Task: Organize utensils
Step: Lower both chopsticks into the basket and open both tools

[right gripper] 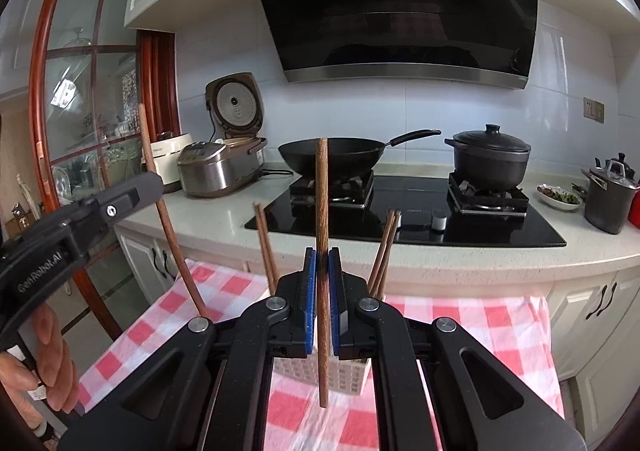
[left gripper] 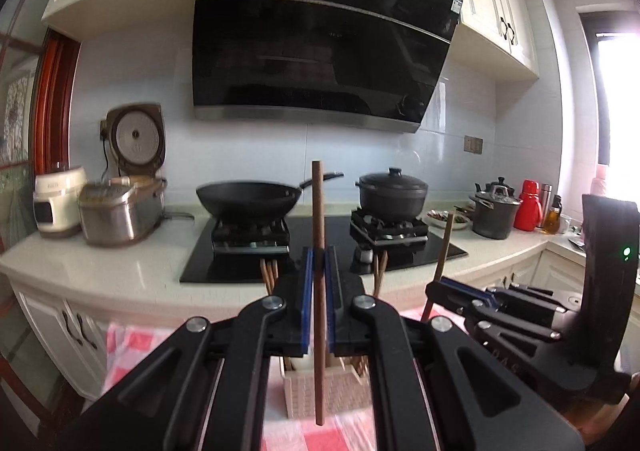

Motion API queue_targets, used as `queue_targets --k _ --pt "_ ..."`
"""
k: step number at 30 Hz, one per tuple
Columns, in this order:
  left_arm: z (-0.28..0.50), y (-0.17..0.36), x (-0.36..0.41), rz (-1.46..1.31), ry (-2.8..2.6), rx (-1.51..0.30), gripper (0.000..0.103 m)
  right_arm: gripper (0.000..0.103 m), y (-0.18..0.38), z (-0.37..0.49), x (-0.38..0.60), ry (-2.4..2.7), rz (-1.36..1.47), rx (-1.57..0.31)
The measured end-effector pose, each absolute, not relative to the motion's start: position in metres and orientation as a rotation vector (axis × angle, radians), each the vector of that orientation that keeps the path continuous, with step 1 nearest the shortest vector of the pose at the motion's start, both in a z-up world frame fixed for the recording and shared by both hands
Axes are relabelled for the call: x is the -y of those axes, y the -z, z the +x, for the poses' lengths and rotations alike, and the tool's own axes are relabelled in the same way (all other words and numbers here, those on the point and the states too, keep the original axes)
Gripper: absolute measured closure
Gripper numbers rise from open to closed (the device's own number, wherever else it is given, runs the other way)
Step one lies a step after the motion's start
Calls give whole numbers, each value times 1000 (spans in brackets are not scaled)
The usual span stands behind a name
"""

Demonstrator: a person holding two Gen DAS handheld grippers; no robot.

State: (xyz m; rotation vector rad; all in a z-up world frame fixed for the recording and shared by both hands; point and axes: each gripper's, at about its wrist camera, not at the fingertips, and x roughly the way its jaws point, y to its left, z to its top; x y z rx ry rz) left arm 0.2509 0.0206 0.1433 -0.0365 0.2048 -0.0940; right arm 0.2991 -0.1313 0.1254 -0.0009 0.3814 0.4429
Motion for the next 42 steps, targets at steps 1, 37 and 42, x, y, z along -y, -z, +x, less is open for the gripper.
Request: queue_targets --k 1,37,42 --pt "259 -152 -18 -28 86 -198 97 97 -130 307 132 -439 9 -382" --pt "357 -53 -37 -75 -17 -351 60 54 -59 384 120 -417 27 -555" --pt "328 -62 -46 -70 -66 -299 22 54 -69 364 141 -425 79 -525"
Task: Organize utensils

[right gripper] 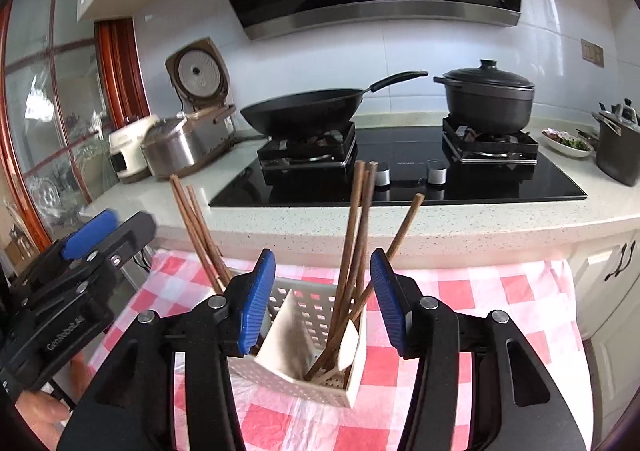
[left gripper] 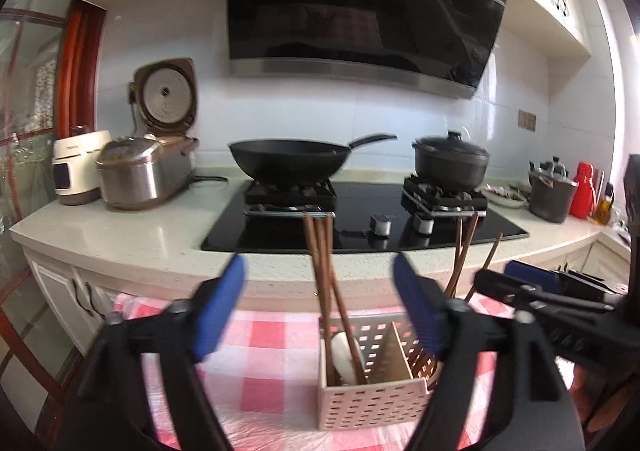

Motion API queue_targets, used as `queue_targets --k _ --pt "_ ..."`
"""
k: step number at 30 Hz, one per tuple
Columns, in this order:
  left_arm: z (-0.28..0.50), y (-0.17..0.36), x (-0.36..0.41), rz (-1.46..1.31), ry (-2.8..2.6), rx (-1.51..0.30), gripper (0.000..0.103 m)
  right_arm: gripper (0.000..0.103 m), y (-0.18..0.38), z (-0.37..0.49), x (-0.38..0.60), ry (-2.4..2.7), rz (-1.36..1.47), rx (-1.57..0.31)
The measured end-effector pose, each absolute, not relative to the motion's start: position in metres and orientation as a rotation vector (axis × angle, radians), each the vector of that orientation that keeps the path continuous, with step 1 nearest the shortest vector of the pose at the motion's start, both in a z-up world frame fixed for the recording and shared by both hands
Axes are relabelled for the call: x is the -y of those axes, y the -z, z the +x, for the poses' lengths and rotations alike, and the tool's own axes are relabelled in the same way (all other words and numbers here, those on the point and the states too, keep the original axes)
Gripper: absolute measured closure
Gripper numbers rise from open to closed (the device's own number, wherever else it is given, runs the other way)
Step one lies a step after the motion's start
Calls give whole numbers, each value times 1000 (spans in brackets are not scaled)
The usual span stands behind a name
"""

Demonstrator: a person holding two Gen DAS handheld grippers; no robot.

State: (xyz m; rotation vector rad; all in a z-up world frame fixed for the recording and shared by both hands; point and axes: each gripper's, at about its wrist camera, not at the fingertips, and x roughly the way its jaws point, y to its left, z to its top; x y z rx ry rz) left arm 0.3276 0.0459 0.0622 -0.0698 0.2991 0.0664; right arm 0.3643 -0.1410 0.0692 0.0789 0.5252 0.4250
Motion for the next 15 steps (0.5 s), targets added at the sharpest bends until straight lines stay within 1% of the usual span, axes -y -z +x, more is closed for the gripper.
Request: queue_targets --k 2,3,4,6,8,10,12,15 --pt "313 -64 -50 -77 -73 -287 7 53 -71 353 148 -420 87 -510" --pt "307 -64 -51 -80 -76 -284 5 49 -72 345 151 -409 88 -501" --pt "300 -63 -53 -84 -75 -279 5 41 -72 339 154 -401 89 -497" --pt "286 -60 -54 -88 -75 -286 5 35 -70 324 159 -393 98 -498" --pt "274 -56 -53 -82 -85 -294 5 34 -67 311 163 -399 106 -497" --pt "258 -51 -51 -77 -76 -283 5 26 -64 292 167 -400 113 -479" --pt "243 -46 -48 -73 -67 -272 5 21 -63 277 171 -403 119 -452" --pt "222 -41 -44 -68 -59 -253 5 18 -62 254 178 -400 126 -414"
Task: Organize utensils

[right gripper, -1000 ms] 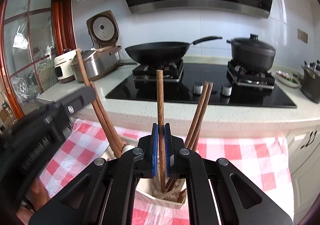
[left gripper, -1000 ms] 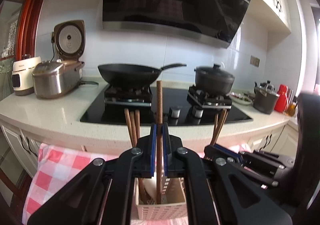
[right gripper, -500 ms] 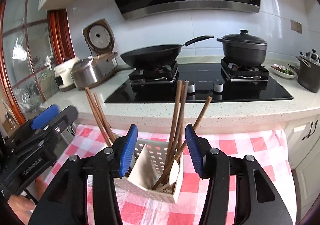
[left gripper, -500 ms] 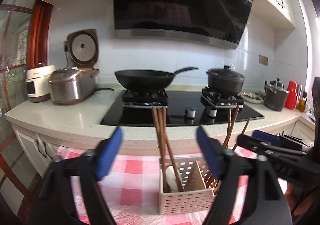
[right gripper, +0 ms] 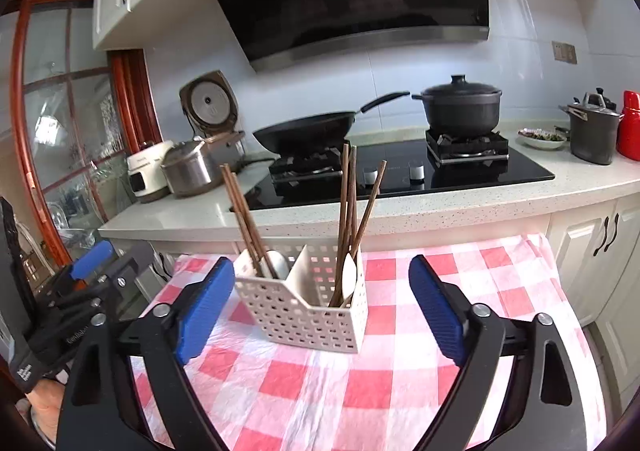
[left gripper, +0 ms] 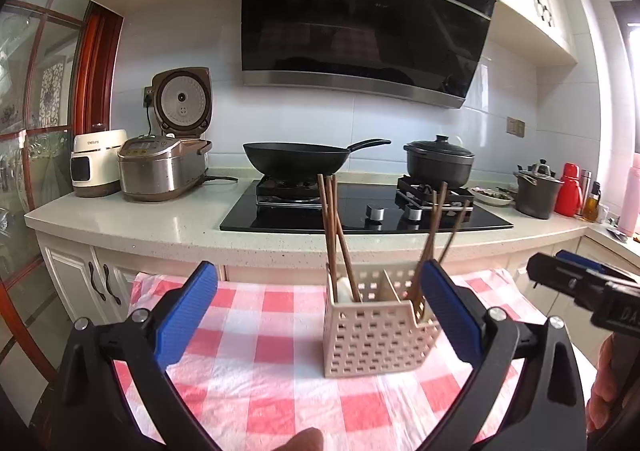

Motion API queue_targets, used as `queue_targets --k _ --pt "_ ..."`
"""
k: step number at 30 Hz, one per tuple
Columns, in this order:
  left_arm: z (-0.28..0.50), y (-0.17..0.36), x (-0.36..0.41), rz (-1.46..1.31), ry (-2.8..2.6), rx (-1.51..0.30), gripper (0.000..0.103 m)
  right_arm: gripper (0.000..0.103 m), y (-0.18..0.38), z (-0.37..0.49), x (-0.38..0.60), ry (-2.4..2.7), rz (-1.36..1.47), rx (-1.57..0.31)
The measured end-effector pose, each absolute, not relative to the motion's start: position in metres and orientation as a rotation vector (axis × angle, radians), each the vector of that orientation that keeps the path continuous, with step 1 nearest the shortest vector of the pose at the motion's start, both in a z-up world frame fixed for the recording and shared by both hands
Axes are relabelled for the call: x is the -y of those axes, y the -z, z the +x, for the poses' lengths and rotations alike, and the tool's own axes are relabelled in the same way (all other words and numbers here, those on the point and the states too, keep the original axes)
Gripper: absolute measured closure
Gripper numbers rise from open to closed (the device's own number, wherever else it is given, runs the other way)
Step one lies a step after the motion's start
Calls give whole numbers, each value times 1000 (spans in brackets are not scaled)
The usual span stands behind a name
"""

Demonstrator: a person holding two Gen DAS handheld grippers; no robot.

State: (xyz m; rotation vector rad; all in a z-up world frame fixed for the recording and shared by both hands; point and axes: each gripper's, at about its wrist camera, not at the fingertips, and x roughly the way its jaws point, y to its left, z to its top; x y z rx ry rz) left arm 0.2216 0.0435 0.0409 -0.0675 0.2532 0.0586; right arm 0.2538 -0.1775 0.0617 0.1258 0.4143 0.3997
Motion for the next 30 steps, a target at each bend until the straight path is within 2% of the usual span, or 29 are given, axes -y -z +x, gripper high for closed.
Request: queue_targets --k 5,11,16,30 --pt "186 -40 -42 -59 -71 -230 5 18 -63 220 184 -375 102 -366" --pt "154 -50 -46 -64 -34 -260 5 18 -66 199 177 -414 23 -394" --pt "146 -62 -38 -45 -24 -329 5 18 -82 187 175 -405 15 -426" --pt "140 -64 -22 -66 35 -333 5 18 -84 174 180 -381 8 -394"
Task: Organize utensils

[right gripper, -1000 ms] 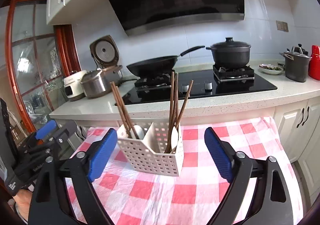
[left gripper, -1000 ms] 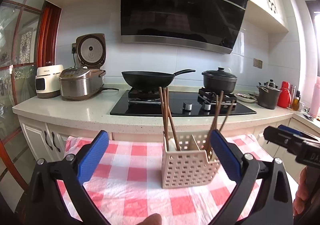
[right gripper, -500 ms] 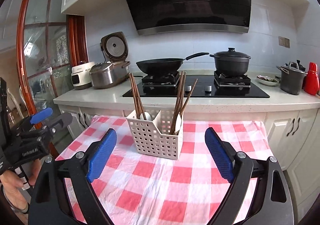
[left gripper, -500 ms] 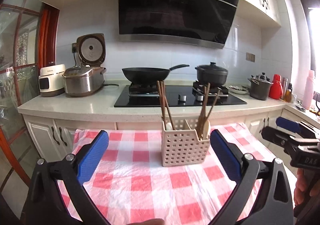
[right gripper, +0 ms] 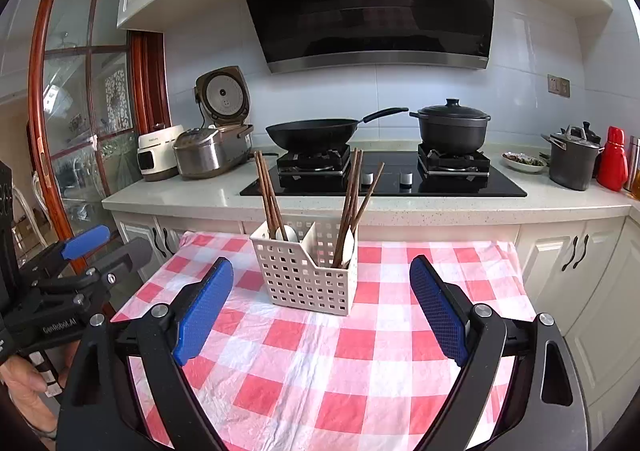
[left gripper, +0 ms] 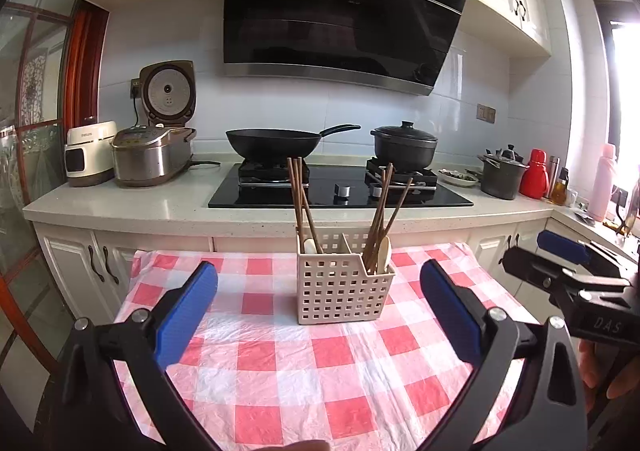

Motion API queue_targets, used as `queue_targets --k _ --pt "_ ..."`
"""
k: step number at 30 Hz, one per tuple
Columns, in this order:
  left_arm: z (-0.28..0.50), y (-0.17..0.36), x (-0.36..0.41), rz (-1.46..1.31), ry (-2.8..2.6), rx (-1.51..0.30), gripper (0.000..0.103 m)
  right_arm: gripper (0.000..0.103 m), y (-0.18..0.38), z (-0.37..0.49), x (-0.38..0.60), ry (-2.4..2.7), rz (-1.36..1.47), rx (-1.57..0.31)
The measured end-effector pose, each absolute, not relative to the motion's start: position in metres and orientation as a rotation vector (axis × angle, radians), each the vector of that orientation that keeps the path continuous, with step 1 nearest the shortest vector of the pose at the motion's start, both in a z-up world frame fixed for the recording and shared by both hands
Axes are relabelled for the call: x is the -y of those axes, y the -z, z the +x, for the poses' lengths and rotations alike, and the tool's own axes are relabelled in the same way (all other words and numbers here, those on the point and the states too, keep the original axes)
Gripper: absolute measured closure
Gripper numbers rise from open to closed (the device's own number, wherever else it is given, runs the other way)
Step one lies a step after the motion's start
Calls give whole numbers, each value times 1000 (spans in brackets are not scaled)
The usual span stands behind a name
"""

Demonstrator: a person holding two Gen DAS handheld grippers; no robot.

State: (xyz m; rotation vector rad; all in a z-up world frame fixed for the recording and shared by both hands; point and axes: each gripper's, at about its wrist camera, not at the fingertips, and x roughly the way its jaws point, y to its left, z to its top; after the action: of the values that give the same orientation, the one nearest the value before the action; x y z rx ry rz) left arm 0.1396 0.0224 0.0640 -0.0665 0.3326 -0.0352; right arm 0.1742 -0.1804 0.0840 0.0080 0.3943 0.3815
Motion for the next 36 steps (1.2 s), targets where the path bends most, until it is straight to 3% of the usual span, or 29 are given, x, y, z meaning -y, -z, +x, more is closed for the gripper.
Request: queue_targets --k 36 --pt "135 -63 -23 -59 36 -342 5 18 -86 167 175 -382 -33 -389"
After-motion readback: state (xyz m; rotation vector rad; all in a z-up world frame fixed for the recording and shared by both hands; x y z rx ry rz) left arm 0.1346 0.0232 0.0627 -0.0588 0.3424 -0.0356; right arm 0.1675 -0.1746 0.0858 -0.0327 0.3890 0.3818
